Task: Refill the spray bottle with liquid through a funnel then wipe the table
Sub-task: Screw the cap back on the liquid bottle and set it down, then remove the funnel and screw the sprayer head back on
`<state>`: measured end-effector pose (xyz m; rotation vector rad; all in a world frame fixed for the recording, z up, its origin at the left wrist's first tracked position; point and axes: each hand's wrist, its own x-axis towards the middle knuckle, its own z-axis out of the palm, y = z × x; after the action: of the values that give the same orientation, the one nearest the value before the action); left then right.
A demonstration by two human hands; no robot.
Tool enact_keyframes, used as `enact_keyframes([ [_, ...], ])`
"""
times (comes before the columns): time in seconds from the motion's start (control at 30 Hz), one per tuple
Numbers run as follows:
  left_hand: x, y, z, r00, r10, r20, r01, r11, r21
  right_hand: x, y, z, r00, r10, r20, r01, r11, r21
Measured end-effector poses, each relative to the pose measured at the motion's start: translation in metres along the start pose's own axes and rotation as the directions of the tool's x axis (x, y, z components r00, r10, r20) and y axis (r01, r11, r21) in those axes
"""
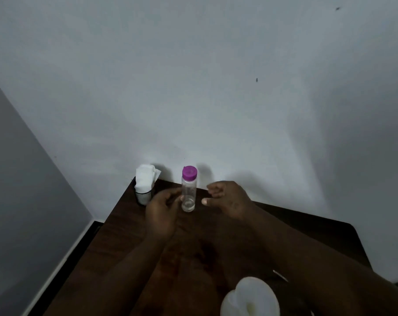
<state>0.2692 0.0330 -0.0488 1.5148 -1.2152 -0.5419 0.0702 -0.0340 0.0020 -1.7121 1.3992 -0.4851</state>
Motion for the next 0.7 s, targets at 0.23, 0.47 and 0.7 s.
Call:
enact_keyframes([
  [0.23,-0.122,0.046,-0.01,0.911,0.056,0.41,-0.005,0.992,-0.123,-0.129,0.02,-0.035,0.996,-0.086,-0.009,0.085,0.996,-0.041],
  [0.47,-0.18,0.063,-0.021,0.813,0.15,0.563,-0.142,0.988,-0.059,-0.215,0.066,-0.039,0.978,-0.18,-0.108,0.165,0.977,-0.136],
  [0.7,-0.207,0.065,-0.015,0.835,0.263,0.483,-0.318,0.948,0.034,-0.256,0.115,-0.006,0.937,-0.271,-0.22,0.261,0.963,-0.072],
])
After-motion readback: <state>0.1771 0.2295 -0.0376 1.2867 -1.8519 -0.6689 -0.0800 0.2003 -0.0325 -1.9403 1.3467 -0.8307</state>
